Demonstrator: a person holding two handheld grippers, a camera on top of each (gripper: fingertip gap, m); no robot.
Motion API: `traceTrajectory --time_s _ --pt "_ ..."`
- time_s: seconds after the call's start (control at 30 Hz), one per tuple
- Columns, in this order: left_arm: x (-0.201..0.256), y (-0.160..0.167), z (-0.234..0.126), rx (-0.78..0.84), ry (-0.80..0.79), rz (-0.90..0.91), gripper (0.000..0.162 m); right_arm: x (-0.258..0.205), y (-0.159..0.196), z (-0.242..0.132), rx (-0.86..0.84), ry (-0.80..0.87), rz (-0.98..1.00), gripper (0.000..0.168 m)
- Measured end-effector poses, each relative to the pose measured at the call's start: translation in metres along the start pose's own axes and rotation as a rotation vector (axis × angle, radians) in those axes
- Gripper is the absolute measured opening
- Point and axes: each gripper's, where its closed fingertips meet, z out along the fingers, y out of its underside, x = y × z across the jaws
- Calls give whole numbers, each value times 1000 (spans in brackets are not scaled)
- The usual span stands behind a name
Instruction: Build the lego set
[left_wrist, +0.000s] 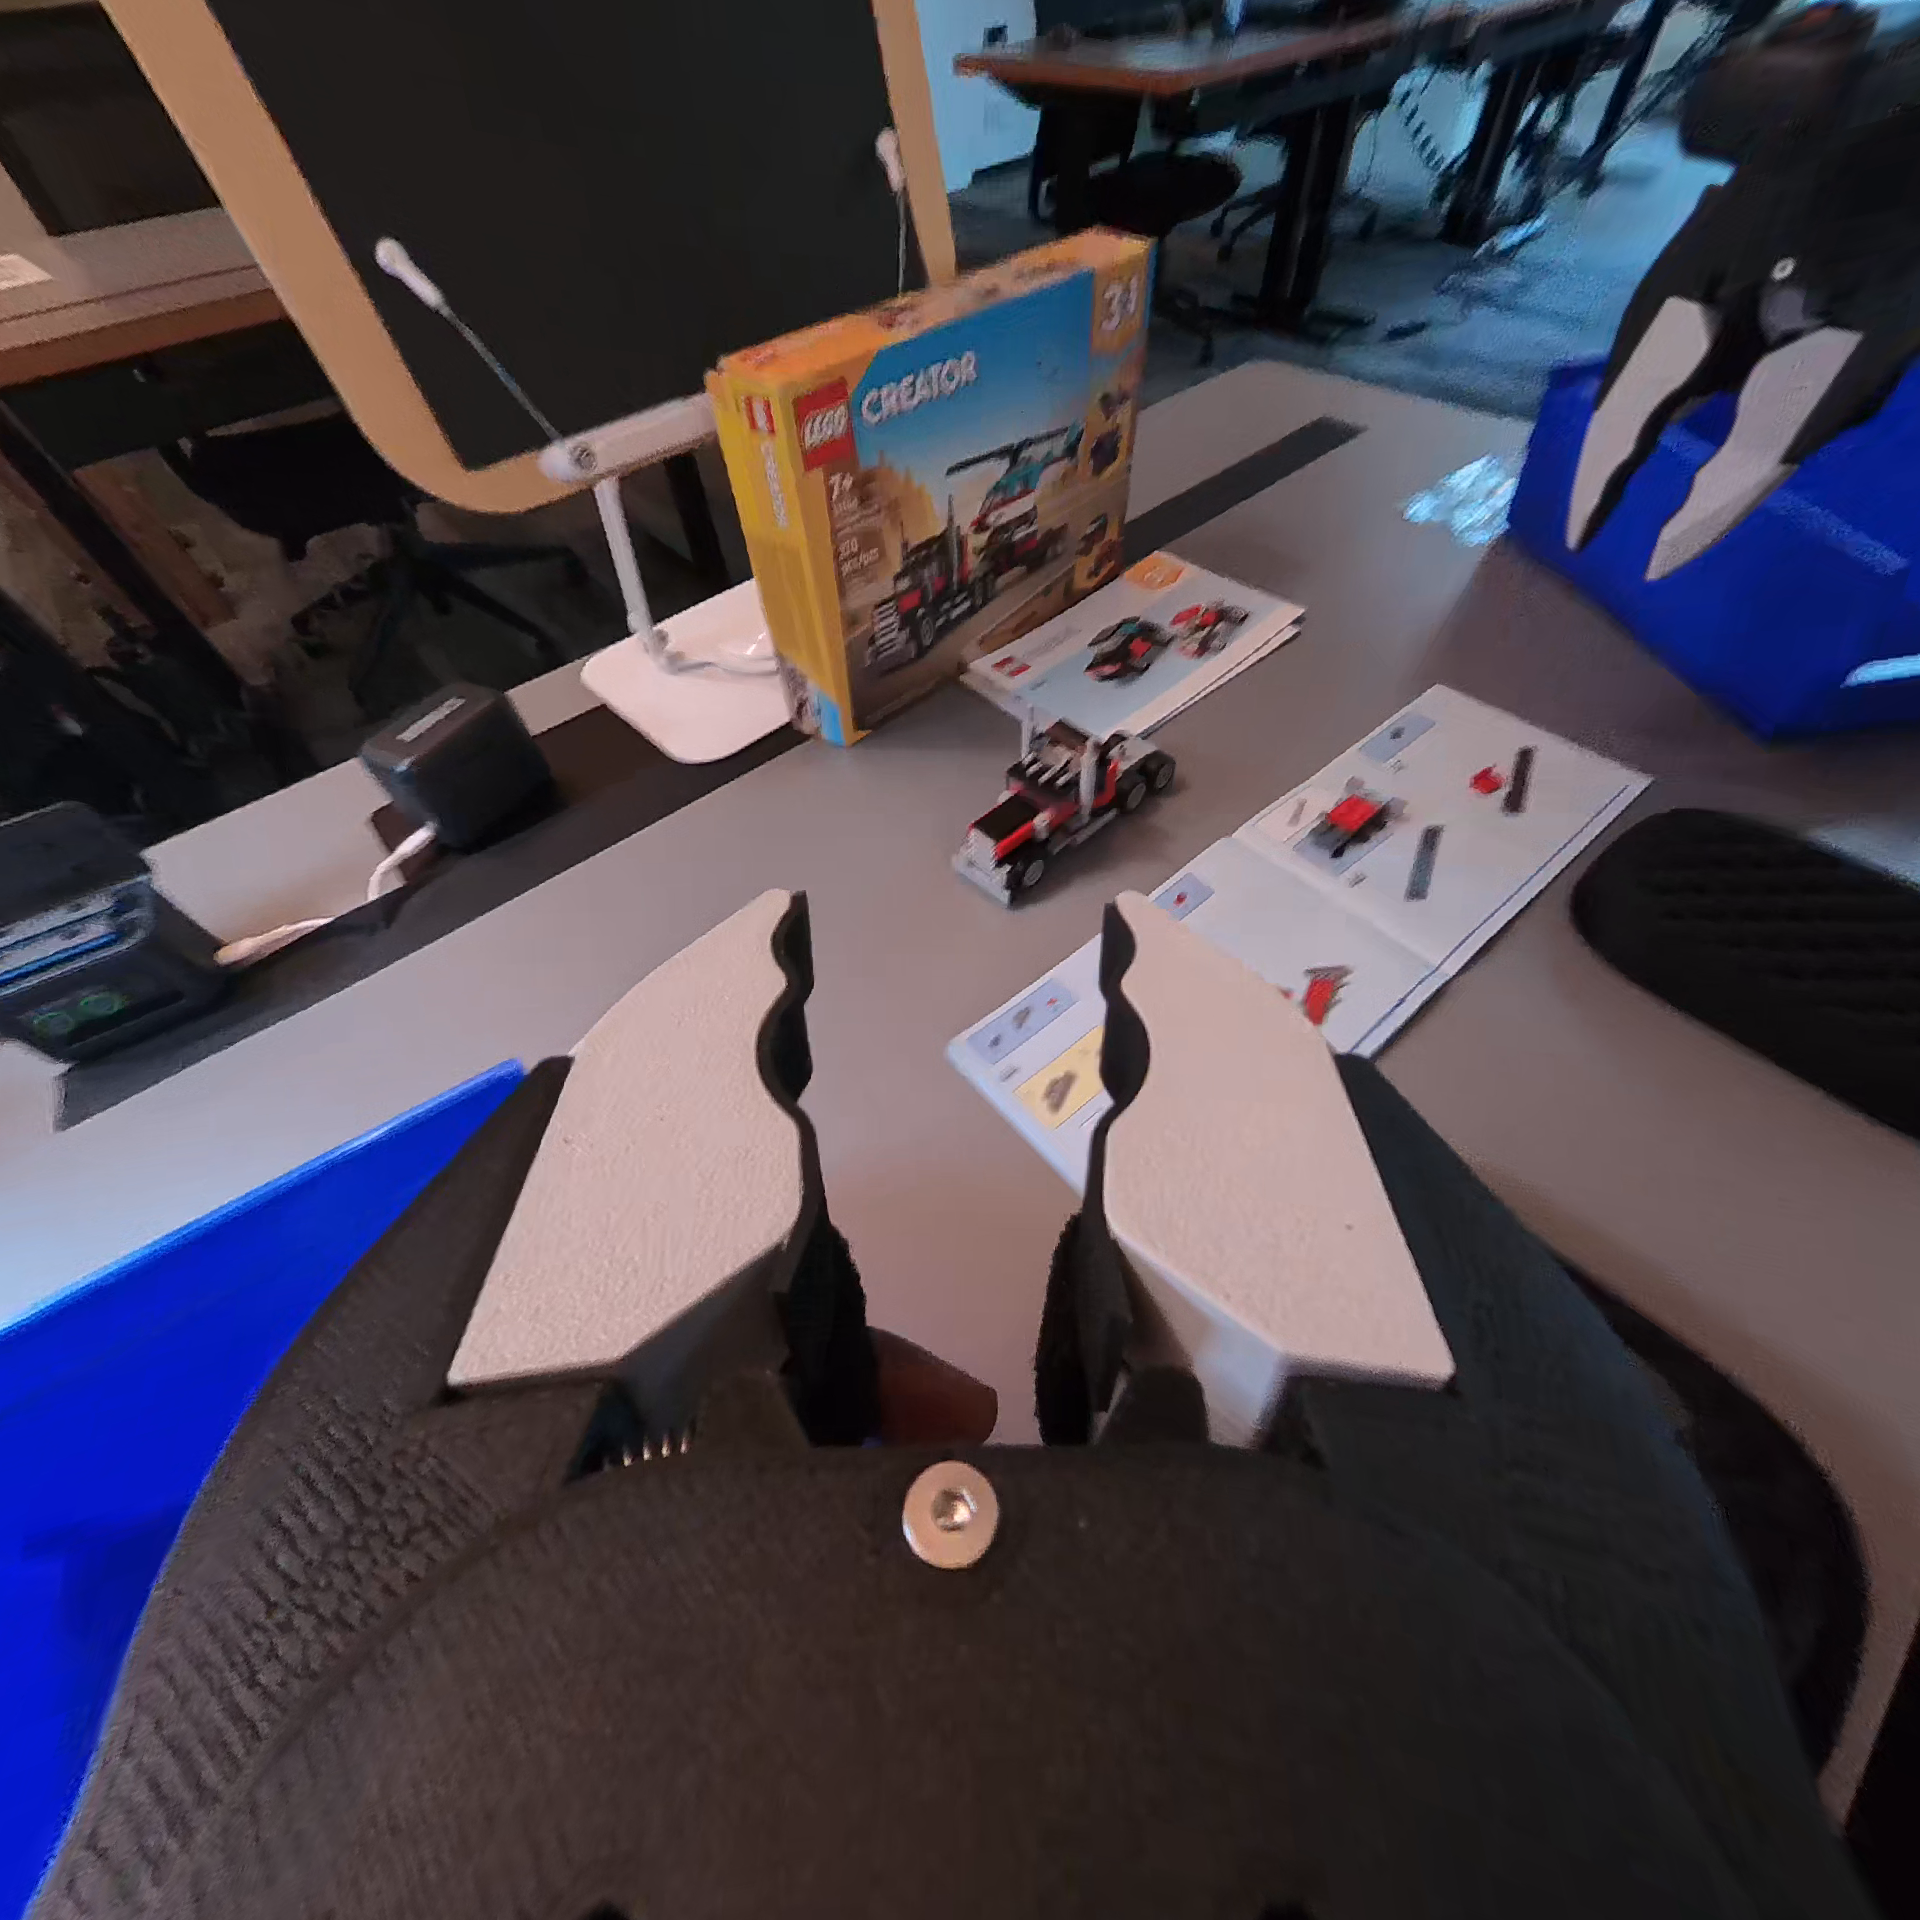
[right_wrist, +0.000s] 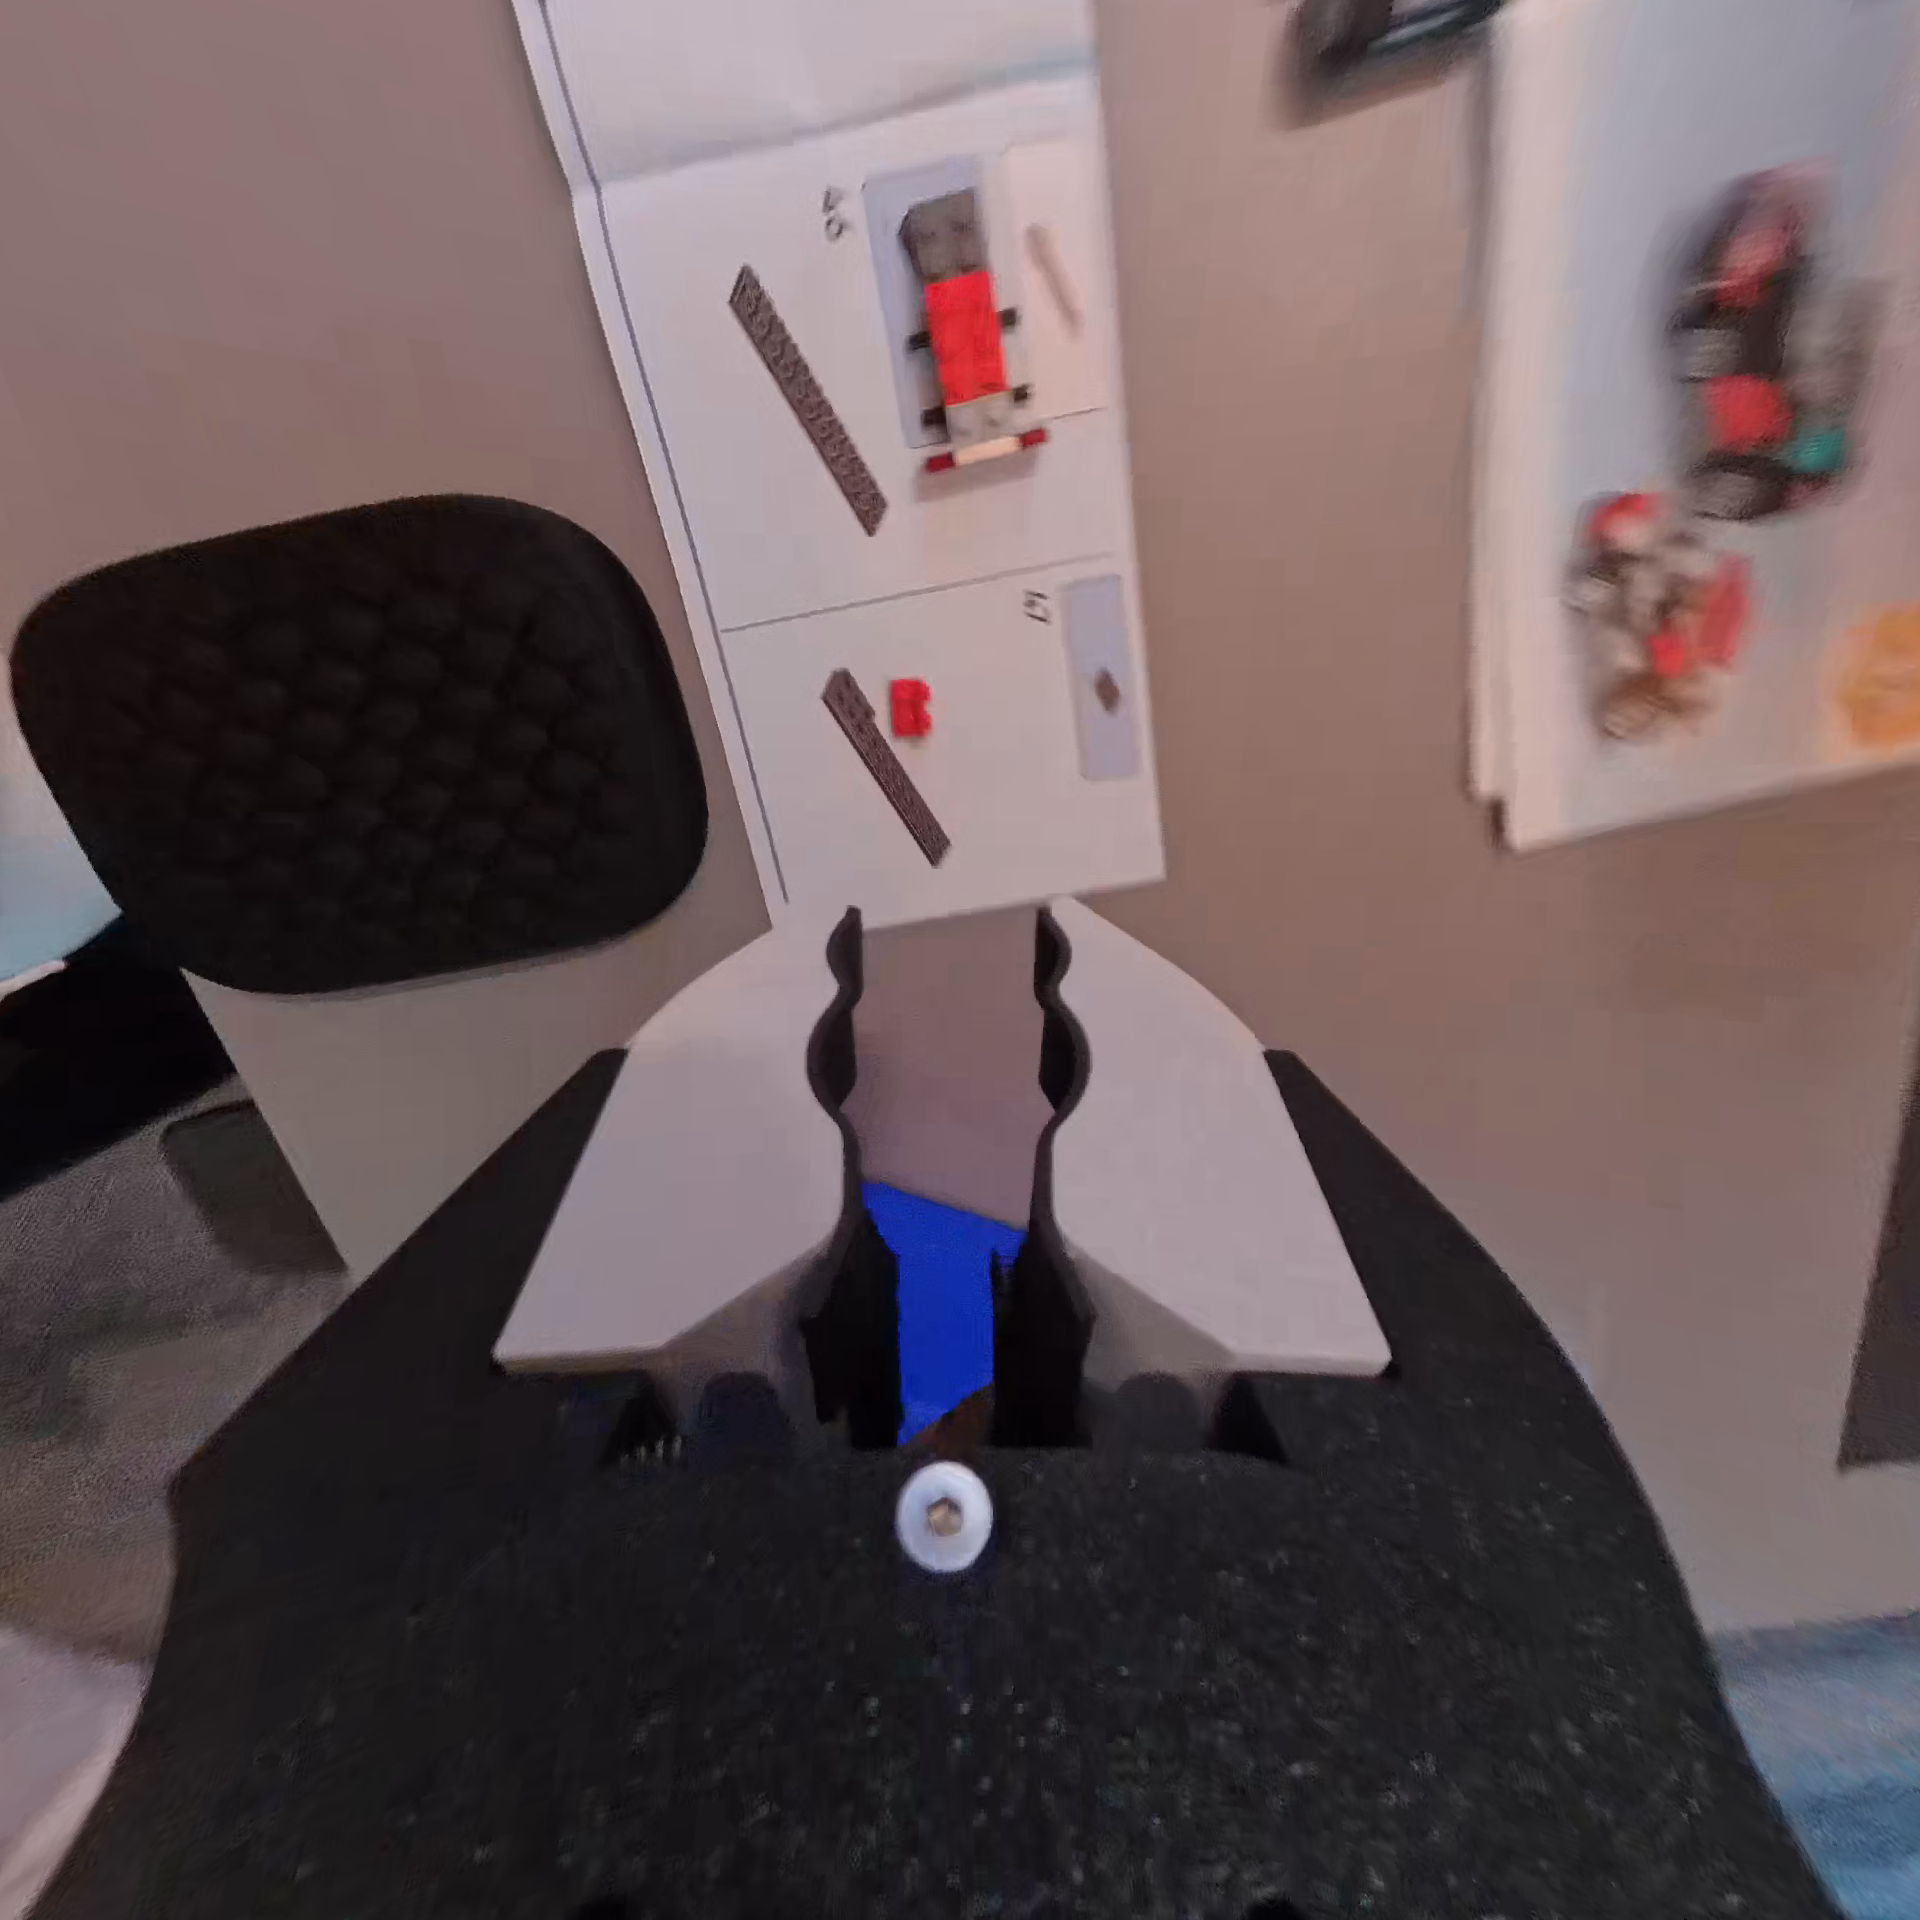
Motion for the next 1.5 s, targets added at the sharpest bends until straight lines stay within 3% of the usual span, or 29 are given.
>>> traceTrajectory --time_s 0.1,0.2,0.33,0.43,0.57,0.77,1.13,1.3,1.5 --pt "7 -14 -2 83 88 -94 54 -3 48 -47 126 72 59 38" --pt "1 -25 -1 119 92 -170 54 -10 115 -63 139 102 106 39" --pt "-1 -37 4 124 70 -189 54 -31 167 -40 243 -9 94 30" --pt "4 -43 14 116 59 -180 54 -47 189 -2 197 -113 14 30" --pt "16 -45 30 72 70 -175 54 -59 183 28 213 -160 -127 30" --pt "27 -48 45 36 62 -131 54 -69 167 44 308 -162 -286 18" --pt "38 -38 63 0 92 -84 54 -63 177 61 195 -143 -266 17" --pt "31 -32 69 -5 94 -64 54 -46 177 33 219 -89 -166 17" --pt "39 -26 94 15 167 -42 54 2 148 -42 366 145 -7 17"
